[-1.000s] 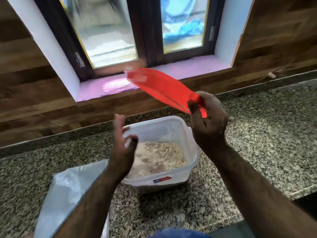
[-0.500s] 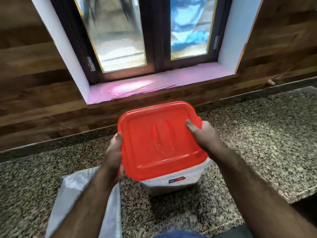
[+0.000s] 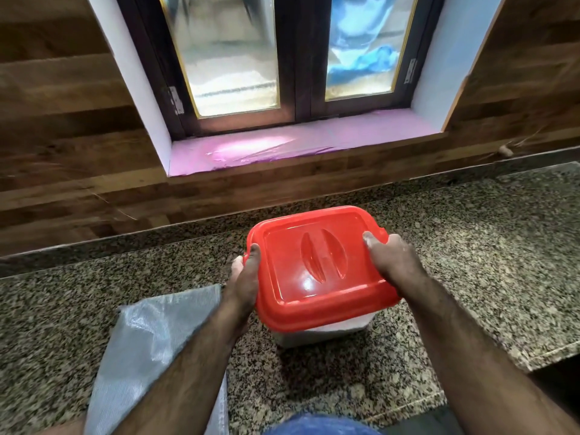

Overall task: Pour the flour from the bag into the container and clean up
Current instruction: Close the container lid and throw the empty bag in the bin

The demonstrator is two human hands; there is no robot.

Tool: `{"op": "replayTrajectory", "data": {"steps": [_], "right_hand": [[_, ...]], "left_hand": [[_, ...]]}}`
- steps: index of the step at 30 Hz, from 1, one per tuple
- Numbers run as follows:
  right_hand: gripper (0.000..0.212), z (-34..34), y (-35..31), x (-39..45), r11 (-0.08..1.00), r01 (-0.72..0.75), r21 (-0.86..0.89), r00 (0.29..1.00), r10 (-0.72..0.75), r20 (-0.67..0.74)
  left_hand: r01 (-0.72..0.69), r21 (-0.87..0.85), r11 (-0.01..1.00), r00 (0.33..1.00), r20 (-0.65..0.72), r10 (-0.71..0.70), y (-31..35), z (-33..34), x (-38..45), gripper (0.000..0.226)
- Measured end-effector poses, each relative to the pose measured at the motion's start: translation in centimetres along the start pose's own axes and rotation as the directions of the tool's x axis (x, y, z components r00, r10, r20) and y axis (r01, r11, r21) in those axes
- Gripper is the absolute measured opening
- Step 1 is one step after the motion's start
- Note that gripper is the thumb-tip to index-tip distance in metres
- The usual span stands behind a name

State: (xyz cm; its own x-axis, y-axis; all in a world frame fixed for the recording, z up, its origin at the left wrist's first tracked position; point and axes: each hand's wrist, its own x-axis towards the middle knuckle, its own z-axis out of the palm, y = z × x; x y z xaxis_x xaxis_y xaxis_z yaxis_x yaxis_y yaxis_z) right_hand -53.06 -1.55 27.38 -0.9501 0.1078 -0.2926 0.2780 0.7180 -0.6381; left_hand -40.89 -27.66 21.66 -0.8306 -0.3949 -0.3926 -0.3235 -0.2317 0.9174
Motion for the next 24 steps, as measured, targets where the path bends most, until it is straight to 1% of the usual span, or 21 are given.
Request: {"op": "replayTrajectory", "data": {"steps": [2, 3, 6, 8, 9, 11, 14, 15, 17, 19, 20, 21, 22, 23, 24], "right_hand": [[0.076, 0.1, 0.3, -0.1, 1.000, -0.006, -0.016, 1.000, 0.006, 0.000], [0.078, 0.1, 0.5, -0.1, 0.999, 0.000, -0.042, 1.000, 0.000, -0.006], [0.079, -0.1, 0.5, 0.0, 0.996, -0.002, -0.091, 1.000, 0.001, -0.007], [0.078, -0.6, 0.1, 0.5, 0.996, -0.010, -0.090, 1.000, 0.012, 0.016], [0.078, -1.0, -0.2, 0.9, 0.996, -0.022, -0.083, 0.999, 0.024, 0.032], [0.081, -1.4, -0.9, 1.7, 0.996, -0.041, -0.082, 0.998, 0.046, 0.054], [0.085, -1.4, -1.4, 2.3, 0.991, -0.069, -0.117, 0.994, 0.079, 0.078], [0.089, -1.2, -1.1, 2.4, 0.993, -0.077, -0.092, 0.990, 0.087, 0.110], [0.095, -0.6, -0.1, 2.7, 0.995, -0.097, 0.031, 0.980, 0.090, 0.180], [0.090, -0.2, 0.9, 3.1, 0.986, -0.099, 0.134, 0.976, 0.070, 0.206], [0.083, -0.2, 1.2, 3.3, 0.974, -0.114, 0.194, 0.972, 0.069, 0.227], [0.075, -0.3, 1.4, 3.6, 0.951, -0.148, 0.270, 0.958, 0.070, 0.279], [0.066, -0.6, 1.3, 3.6, 0.915, -0.198, 0.351, 0.928, 0.060, 0.368], [0.061, -0.9, 1.2, 3.7, 0.876, -0.253, 0.412, 0.884, 0.035, 0.467], [0.059, -1.3, 1.0, 3.5, 0.852, -0.292, 0.435, 0.837, 0.008, 0.547]], "left_hand": [[-0.056, 0.046, 0.997, 0.998, 0.045, 0.054, 1.3, 0.7, -0.6, 0.085], [-0.053, 0.069, 0.996, 0.997, 0.055, 0.050, 1.6, 0.7, -0.6, 0.080], [0.019, 0.149, 0.989, 0.998, 0.050, -0.027, 2.2, 0.1, 0.3, 0.081], [0.081, 0.180, 0.980, 0.997, -0.001, -0.082, 2.5, -0.1, 1.1, 0.086], [0.109, 0.192, 0.975, 0.994, -0.031, -0.105, 2.8, 0.0, 1.3, 0.085], [0.139, 0.206, 0.969, 0.989, -0.073, -0.126, 3.6, 0.3, 1.8, 0.080], [0.163, 0.206, 0.965, 0.985, -0.094, -0.146, 3.9, 0.5, 2.4, 0.080], [0.169, 0.203, 0.965, 0.984, -0.095, -0.152, 3.8, 0.4, 2.4, 0.081], [0.192, 0.193, 0.962, 0.980, -0.089, -0.178, 3.8, 0.4, 2.4, 0.084], [0.201, 0.175, 0.964, 0.978, -0.086, -0.188, 3.8, 0.4, 2.3, 0.085], [0.201, 0.167, 0.965, 0.978, -0.098, -0.186, 3.8, 0.5, 2.3, 0.085], [0.198, 0.171, 0.965, 0.977, -0.114, -0.181, 3.9, 0.6, 2.2, 0.085], [0.200, 0.183, 0.963, 0.975, -0.129, -0.178, 4.0, 0.6, 2.2, 0.088], [0.200, 0.201, 0.959, 0.974, -0.148, -0.172, 4.1, 0.7, 2.2, 0.094], [0.200, 0.228, 0.953, 0.971, -0.172, -0.163, 4.1, 0.7, 2.1, 0.100]]}}
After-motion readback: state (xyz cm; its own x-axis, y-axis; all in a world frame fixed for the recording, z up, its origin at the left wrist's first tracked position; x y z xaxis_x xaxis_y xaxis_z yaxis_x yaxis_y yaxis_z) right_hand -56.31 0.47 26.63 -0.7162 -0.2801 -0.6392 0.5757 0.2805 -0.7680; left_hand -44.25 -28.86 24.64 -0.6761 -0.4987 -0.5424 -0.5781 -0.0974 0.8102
